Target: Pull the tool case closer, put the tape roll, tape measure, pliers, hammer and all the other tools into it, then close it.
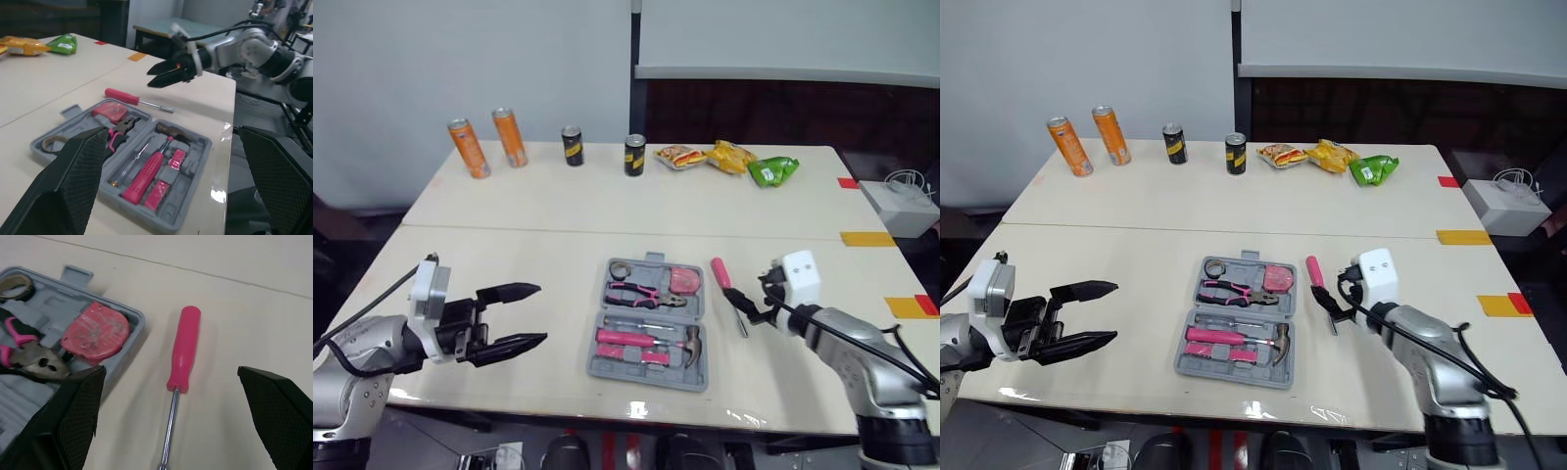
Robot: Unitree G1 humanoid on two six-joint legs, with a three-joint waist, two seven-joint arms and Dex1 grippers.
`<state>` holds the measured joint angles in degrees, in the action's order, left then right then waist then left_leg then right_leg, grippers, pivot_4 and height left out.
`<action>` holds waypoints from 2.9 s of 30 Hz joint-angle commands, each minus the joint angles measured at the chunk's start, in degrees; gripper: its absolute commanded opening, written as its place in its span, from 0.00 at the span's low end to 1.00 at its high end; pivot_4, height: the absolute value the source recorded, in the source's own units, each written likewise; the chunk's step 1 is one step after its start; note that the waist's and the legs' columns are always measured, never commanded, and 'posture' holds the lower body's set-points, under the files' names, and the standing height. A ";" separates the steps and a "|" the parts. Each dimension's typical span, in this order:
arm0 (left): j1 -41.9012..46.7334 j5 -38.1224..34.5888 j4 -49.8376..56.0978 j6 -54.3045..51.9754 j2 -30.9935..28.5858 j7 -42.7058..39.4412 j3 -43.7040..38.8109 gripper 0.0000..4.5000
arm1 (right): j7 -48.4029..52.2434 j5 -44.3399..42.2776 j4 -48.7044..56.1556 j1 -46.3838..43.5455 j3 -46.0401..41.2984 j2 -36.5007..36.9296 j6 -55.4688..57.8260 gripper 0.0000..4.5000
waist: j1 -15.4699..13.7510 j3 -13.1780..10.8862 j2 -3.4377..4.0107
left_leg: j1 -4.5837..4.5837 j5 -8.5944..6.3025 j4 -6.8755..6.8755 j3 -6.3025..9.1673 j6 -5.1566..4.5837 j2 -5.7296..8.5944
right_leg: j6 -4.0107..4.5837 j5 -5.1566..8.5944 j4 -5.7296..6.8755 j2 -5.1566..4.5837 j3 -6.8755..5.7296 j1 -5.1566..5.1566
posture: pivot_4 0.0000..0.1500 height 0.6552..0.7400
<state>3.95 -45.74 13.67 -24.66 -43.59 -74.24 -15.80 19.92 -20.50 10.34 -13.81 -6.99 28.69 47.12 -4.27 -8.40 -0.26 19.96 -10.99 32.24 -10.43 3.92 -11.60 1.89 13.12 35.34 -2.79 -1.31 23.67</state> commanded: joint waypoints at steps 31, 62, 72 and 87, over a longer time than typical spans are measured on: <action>-2.48 -4.29 7.25 -3.20 -1.65 3.69 -4.09 1.00 | -8.79 9.33 -18.72 -8.79 1.33 -10.83 -9.30 0.75 | 0.11 -0.03 0.05 | 0.02 0.06 0.12 -0.04 0.09 0.01 | 0.06 -0.03 0.30 0.02 -0.07 0.03 | 1.00 1.00; -4.10 -7.25 7.88 -4.47 -0.44 3.12 -2.89 1.00 | 7.54 1.79 1.59 5.96 -3.32 2.38 -5.92 0.09 | 0.02 -0.09 0.12 | 0.00 0.00 0.16 -0.01 -0.04 -0.03 | 0.06 -0.03 0.26 0.04 -0.08 0.00 | 1.00 1.00; -5.15 -6.08 6.77 -3.40 -0.77 0.97 -3.14 1.00 | -1.21 -1.61 23.19 22.41 -8.33 -4.70 2.88 0.09 | -0.32 -0.09 0.14 | 0.05 0.03 0.07 0.01 -0.08 -0.05 | 0.07 -0.02 0.16 0.04 -0.12 0.02 | 1.00 1.00; -5.11 -2.42 5.69 -0.81 -1.85 -5.97 1.06 1.00 | -4.26 3.27 18.18 29.32 -4.60 -7.91 -3.80 0.20 | 0.18 -0.10 0.14 | -0.06 0.03 -0.01 0.18 -0.08 0.00 | -0.02 -0.02 0.02 0.01 -0.01 -0.03 | 1.00 1.00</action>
<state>-1.78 -48.02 19.34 -26.33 -45.02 -79.32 -14.83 15.50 -18.09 29.04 15.45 -11.60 20.67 45.43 -4.09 -8.50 -0.11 19.91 -10.96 32.22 -10.25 3.84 -11.60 1.87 13.11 35.36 -2.79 -1.32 23.63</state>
